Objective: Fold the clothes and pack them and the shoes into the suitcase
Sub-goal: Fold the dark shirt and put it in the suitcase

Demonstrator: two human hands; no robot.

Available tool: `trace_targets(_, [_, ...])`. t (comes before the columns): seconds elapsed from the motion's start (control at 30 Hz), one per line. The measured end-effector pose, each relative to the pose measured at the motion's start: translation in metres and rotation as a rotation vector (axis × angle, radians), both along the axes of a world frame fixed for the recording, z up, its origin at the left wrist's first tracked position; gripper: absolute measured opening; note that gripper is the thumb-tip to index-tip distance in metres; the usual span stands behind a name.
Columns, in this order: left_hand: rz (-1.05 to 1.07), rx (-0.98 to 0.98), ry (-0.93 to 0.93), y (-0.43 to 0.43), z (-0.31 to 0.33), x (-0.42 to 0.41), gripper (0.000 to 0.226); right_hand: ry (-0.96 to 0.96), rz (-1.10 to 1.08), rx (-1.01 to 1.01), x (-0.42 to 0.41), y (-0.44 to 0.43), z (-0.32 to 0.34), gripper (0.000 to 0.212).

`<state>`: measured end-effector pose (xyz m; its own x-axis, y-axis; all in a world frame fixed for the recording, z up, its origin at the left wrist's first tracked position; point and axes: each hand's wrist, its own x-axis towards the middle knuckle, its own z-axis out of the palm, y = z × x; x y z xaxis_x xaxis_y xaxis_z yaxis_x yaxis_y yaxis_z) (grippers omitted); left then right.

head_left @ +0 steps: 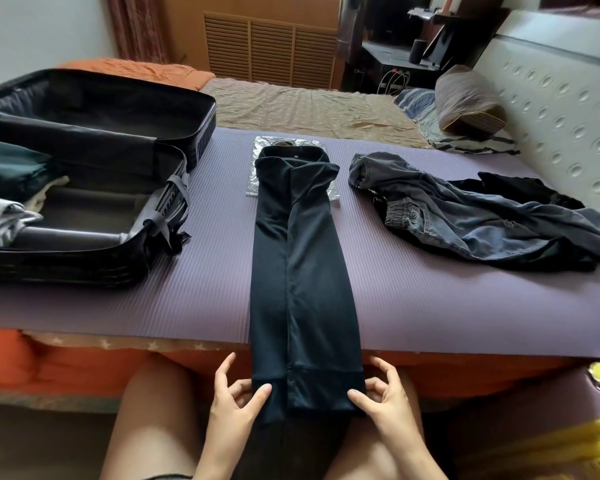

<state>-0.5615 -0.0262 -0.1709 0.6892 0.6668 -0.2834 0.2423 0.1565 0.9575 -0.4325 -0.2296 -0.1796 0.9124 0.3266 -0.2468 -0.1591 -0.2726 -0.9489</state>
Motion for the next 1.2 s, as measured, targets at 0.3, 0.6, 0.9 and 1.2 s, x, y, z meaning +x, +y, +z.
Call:
trace_targets(0.3, [0.188, 0.028, -0.085, -0.004, 0.034, 0.002, 0.097, 0.058, -0.101, 0.150, -0.009, -0.002, 0.038, 0.066])
trace_targets(0.6, [0.075, -0.085, -0.244, 0.030, 0.085, 0.052, 0.038, 0.273, -0.151, 0.478, 0.034, 0.035, 0.105, 0.067])
trace_targets(0.9, [0.120, -0.390, -0.198, 0.091, 0.101, 0.143, 0.025, 0.305, -0.198, 0.463, 0.133, 0.106, 0.108, 0.021])
trace_targets(1.2, [0.025, 0.342, 0.087, 0.080, 0.053, 0.114, 0.045, -0.247, -0.123, -0.131, 0.111, 0.083, 0.058, 0.035])
